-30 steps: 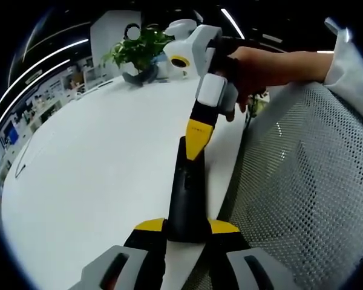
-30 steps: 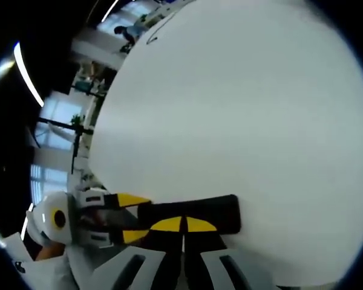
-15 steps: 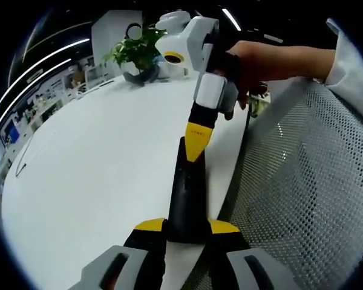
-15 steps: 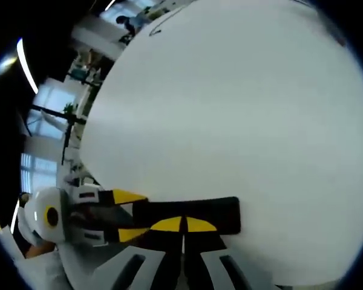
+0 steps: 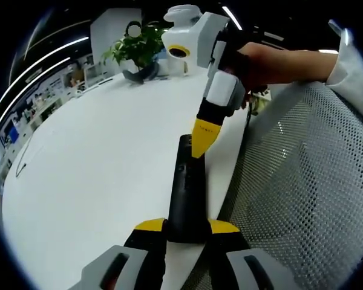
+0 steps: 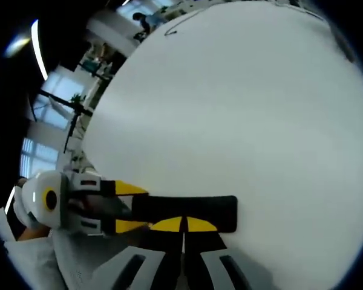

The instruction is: Press the specified remote control buttons in sequence, fully releasing each button before pressing the next.

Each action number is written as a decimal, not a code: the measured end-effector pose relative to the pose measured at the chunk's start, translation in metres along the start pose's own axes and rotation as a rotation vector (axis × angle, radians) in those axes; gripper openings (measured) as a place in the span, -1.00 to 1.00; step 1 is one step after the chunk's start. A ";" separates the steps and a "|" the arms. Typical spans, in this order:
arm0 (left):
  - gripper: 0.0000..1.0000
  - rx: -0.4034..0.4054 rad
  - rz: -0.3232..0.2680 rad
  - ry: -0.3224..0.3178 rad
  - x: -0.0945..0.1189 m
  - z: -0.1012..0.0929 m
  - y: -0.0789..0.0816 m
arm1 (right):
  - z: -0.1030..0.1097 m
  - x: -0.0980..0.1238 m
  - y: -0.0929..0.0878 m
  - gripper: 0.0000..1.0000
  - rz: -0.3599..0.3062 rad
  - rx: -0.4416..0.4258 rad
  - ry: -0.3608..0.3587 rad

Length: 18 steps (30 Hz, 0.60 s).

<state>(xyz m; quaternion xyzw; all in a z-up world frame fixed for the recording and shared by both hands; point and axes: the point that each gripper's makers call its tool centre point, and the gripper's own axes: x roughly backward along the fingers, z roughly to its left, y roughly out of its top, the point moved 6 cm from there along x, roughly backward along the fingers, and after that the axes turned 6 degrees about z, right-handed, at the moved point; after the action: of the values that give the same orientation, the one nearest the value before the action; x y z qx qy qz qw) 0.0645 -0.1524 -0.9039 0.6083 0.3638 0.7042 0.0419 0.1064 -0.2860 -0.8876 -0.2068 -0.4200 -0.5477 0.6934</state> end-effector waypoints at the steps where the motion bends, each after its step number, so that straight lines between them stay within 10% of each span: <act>1: -0.51 -0.005 0.001 0.000 0.000 0.000 0.000 | 0.000 0.003 0.002 -1.00 -0.018 -0.022 0.021; 18: -0.51 0.000 0.003 0.002 0.000 0.001 -0.001 | 0.000 -0.001 -0.005 -1.00 0.044 -0.017 -0.002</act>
<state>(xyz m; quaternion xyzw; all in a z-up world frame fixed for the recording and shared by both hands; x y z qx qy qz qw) 0.0646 -0.1507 -0.9044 0.6082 0.3631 0.7047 0.0406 0.1017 -0.2864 -0.8894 -0.2224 -0.4112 -0.5357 0.7032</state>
